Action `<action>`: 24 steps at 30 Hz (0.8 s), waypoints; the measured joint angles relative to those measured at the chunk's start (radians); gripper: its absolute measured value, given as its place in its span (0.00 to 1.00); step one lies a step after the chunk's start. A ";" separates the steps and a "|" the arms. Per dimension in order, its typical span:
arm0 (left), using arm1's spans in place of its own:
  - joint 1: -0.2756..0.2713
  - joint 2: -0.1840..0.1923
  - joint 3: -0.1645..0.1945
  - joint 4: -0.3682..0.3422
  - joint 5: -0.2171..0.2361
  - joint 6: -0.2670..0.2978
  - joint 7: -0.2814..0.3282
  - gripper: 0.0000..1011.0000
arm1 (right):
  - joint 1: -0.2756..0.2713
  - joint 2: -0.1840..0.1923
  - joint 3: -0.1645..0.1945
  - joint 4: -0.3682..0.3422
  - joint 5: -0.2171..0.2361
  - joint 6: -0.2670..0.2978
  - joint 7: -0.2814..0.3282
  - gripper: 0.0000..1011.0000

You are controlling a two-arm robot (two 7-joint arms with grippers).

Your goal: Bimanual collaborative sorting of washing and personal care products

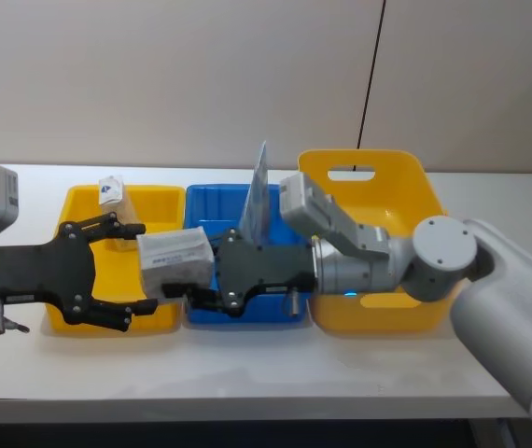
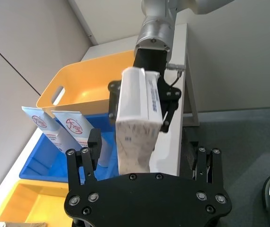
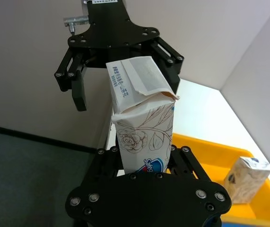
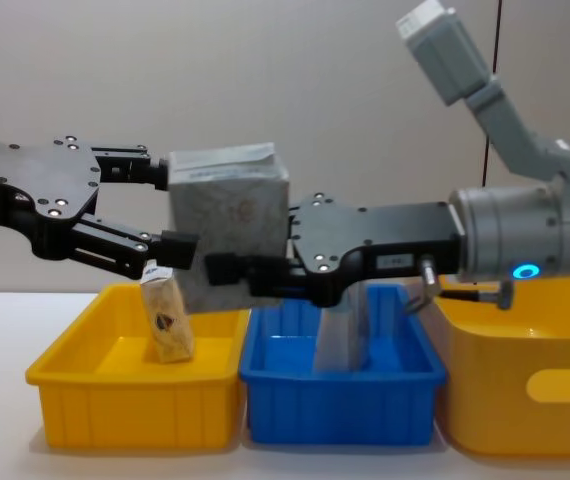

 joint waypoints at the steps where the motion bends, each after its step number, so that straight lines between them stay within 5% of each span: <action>1: 0.000 0.000 0.000 0.000 0.000 0.000 0.000 0.99 | -0.008 0.012 0.004 -0.016 0.005 0.008 -0.003 0.35; 14: 0.000 0.000 0.000 0.000 0.000 0.000 0.000 0.99 | -0.081 0.121 0.043 -0.166 0.039 0.053 -0.048 0.35; 24: 0.000 0.000 0.000 0.000 0.000 0.000 0.000 0.99 | -0.158 0.214 0.088 -0.286 0.048 0.083 -0.146 0.35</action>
